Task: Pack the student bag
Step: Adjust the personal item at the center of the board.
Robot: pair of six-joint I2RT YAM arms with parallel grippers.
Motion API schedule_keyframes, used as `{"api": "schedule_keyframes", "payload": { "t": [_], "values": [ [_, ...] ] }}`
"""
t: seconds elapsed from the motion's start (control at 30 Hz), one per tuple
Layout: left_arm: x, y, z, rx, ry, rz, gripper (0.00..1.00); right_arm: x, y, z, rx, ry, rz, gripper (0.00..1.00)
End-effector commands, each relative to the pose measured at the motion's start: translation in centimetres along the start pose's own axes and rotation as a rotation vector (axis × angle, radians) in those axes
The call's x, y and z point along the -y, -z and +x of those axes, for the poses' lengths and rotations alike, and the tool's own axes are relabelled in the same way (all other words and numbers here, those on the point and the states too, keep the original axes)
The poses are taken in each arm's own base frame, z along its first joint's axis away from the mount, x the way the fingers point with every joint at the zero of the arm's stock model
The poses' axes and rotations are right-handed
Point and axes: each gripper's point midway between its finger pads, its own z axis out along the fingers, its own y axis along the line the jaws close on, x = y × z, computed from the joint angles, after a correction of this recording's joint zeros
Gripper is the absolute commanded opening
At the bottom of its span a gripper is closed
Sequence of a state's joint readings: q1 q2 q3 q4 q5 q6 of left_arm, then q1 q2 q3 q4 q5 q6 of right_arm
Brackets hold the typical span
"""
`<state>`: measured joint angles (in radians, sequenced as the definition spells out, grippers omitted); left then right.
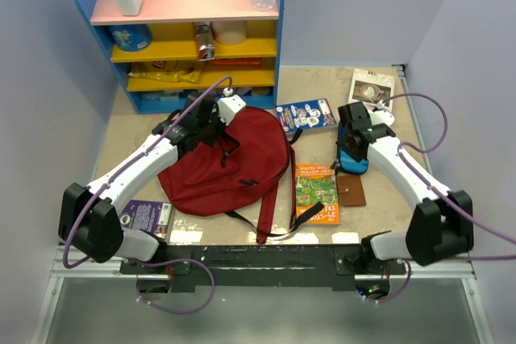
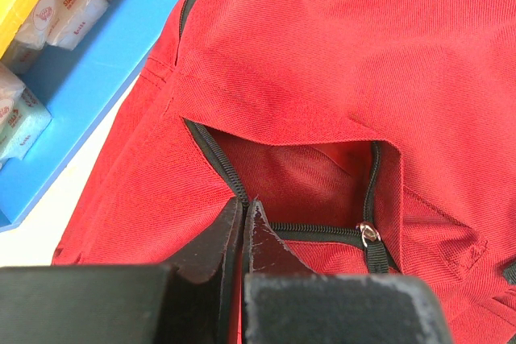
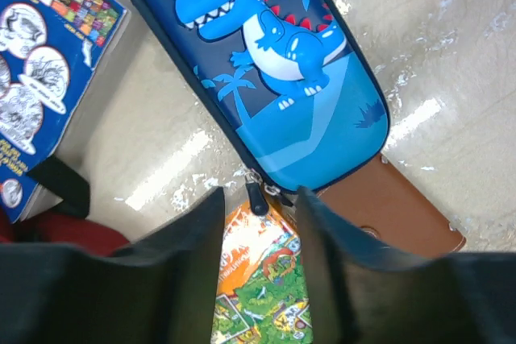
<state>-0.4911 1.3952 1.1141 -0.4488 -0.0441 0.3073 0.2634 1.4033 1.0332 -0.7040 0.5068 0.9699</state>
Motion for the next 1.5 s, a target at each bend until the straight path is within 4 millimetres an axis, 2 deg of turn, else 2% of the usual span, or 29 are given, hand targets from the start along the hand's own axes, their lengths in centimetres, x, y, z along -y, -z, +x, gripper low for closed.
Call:
{"api": "schedule_keyframes", "payload": {
  "t": [0.0,0.03,0.07,0.1,0.27,0.37,0.6,0.73,0.77,0.87,0.9,1.0,1.1,1.23,1.47],
  "values": [
    [-1.2,1.2,-2.2,0.091,-0.004,-0.036,0.00,3.9,0.9,2.7,-0.066,-0.020,0.060,0.51],
    [-1.2,1.3,-2.2,0.093,-0.004,-0.035,0.00,4.4,1.0,4.0,-0.116,-0.012,0.057,0.58],
    [-1.2,1.2,-2.2,0.092,-0.007,-0.037,0.00,5.5,0.7,5.5,-0.150,-0.006,0.080,0.61],
    [-1.2,1.2,-2.2,0.091,-0.006,-0.036,0.00,6.0,0.8,6.0,-0.163,-0.009,0.082,0.63],
    [-1.2,1.3,-2.3,0.092,-0.010,-0.037,0.00,9.9,0.9,9.4,-0.237,-0.007,0.197,0.63],
    [-1.3,1.4,-2.5,0.095,-0.012,-0.037,0.00,11.9,0.5,10.2,-0.245,0.006,0.295,0.64],
    [-1.5,1.8,-2.7,0.098,-0.022,-0.040,0.00,11.8,-0.1,9.6,-0.223,0.018,0.333,0.72],
    [-1.6,1.9,-2.7,0.097,-0.027,-0.045,0.00,12.1,-1.5,11.4,-0.250,0.040,0.320,0.72],
    [-1.5,1.9,-2.7,0.097,-0.027,-0.041,0.00,12.2,-1.8,11.9,-0.263,0.032,0.323,0.71],
    [-1.5,1.8,-2.5,0.092,-0.030,-0.041,0.00,11.7,-1.8,11.7,-0.247,0.014,0.302,0.65],
    [-1.5,1.8,-2.5,0.091,-0.031,-0.043,0.00,11.5,-1.6,11.5,-0.237,-0.004,0.277,0.61],
    [-1.5,1.9,-2.5,0.091,-0.033,-0.043,0.00,11.5,-1.3,11.8,-0.237,-0.035,0.230,0.56],
    [-1.4,1.8,-2.6,0.094,-0.035,-0.036,0.00,11.6,-0.9,12.4,-0.253,-0.044,0.210,0.61],
    [-1.4,1.9,-2.9,0.098,-0.043,-0.030,0.00,12.0,-0.4,13.2,-0.259,-0.053,0.227,0.62],
    [-1.9,2.5,-3.4,0.108,-0.074,-0.042,0.00,12.2,-0.6,12.7,-0.222,-0.081,0.287,0.54]
  ]
}}
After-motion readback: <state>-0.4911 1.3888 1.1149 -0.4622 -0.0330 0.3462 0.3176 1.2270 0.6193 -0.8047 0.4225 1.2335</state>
